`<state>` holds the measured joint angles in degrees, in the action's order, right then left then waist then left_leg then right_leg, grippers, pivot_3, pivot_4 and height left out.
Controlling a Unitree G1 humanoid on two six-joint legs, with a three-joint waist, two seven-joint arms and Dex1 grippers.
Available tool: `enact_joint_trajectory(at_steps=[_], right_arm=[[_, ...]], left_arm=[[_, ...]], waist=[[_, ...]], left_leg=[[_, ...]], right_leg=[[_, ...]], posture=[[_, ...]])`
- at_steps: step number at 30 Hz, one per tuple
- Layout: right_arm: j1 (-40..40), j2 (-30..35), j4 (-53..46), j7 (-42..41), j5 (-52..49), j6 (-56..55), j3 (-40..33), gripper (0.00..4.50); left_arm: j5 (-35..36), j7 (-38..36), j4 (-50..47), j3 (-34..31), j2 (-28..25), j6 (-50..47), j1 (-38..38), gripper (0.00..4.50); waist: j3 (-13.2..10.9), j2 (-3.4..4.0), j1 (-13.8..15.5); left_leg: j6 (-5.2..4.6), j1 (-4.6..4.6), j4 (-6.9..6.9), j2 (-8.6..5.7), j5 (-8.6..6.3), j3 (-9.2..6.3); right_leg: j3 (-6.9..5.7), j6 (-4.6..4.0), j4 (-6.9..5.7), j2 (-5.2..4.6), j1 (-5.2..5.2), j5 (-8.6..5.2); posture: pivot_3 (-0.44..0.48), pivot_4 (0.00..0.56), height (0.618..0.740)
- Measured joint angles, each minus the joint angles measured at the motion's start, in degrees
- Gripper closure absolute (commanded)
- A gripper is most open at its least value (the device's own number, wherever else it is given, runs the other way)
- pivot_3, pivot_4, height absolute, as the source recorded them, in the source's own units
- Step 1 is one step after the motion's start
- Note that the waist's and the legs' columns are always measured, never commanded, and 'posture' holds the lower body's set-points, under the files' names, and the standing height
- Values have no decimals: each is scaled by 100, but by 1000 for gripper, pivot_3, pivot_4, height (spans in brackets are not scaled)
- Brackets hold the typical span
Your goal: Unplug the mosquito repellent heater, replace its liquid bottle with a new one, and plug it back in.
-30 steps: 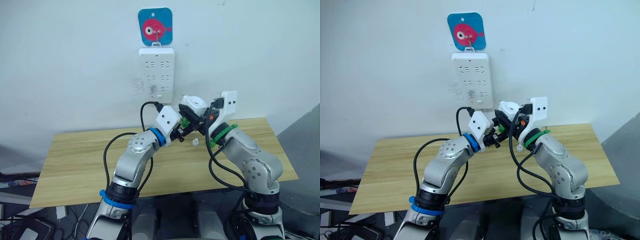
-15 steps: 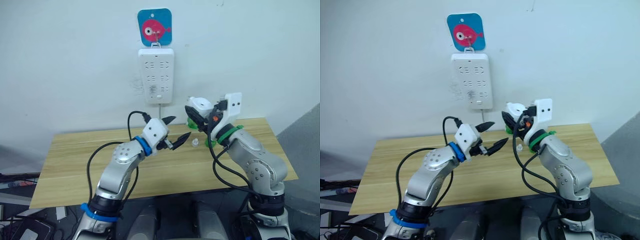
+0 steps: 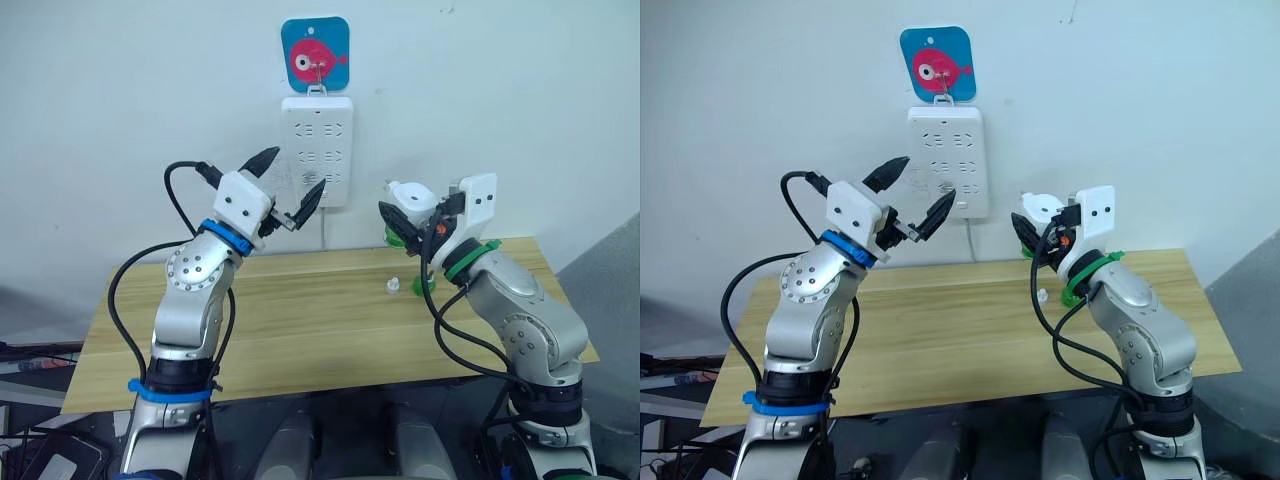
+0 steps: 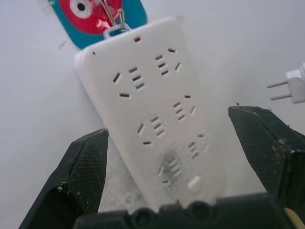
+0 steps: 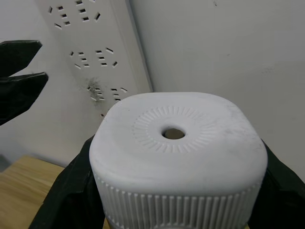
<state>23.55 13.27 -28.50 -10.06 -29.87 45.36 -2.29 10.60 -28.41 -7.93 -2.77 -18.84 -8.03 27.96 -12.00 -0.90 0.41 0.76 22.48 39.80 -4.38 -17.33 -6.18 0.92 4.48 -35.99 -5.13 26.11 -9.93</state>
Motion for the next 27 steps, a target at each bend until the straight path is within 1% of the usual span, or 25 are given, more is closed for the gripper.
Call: enact_joint_trajectory(at_steps=[5,10,14,19,22,25,26,27], right_arm=[[80,-4,2,28,75,0,12,1453],[203,-22,-21,39,36,29,-3,1453],[203,1,-85,10,-51,156,0,1453],[206,3,-157,7,-59,212,9,1453],[207,10,-157,2,-59,226,11,1453],[207,14,-158,-3,-58,231,15,1453],[207,22,-158,-5,-56,231,18,1453],[209,33,-158,-8,-53,230,27,1453]], left_arm=[[-43,-23,883,11,24,167,275,0],[65,-244,1330,9,31,261,543,0],[240,-687,1806,22,35,251,612,0],[294,-1319,2477,112,-1,384,952,0],[345,-1696,2728,138,1,386,1139,609],[387,-1908,2948,144,8,447,1284,1541],[391,-1960,3064,136,16,489,1349,1917],[423,-1985,3171,114,33,486,1427,2182]], waist=[[-1,-1,-1],[-1,-1,-15],[-3,-1,-34],[-7,-2,-34],[-9,-2,-39],[-10,-2,-40],[-10,-3,-37],[-12,-4,-34]], left_leg=[[0,0,1,0,0,-2],[-1,0,0,1,0,-3],[-1,1,0,1,-1,-5],[-3,2,1,-1,-1,-6],[-3,2,0,0,-1,-6],[-3,2,0,1,-2,-8],[-3,3,1,0,-2,-9],[-3,4,2,0,-2,-10]], right_leg=[[-3,0,-1,1,0,0],[-3,0,0,1,0,0],[-6,0,0,1,0,0],[-8,0,0,1,-1,0],[-8,0,1,1,0,0],[-9,0,0,1,0,-1],[-9,0,0,0,0,-1],[-10,0,1,0,-1,-1]], posture=[[68,204,740],[53,219,740],[50,222,740],[47,233,740],[47,233,740],[34,235,740],[33,234,740],[33,234,740]])
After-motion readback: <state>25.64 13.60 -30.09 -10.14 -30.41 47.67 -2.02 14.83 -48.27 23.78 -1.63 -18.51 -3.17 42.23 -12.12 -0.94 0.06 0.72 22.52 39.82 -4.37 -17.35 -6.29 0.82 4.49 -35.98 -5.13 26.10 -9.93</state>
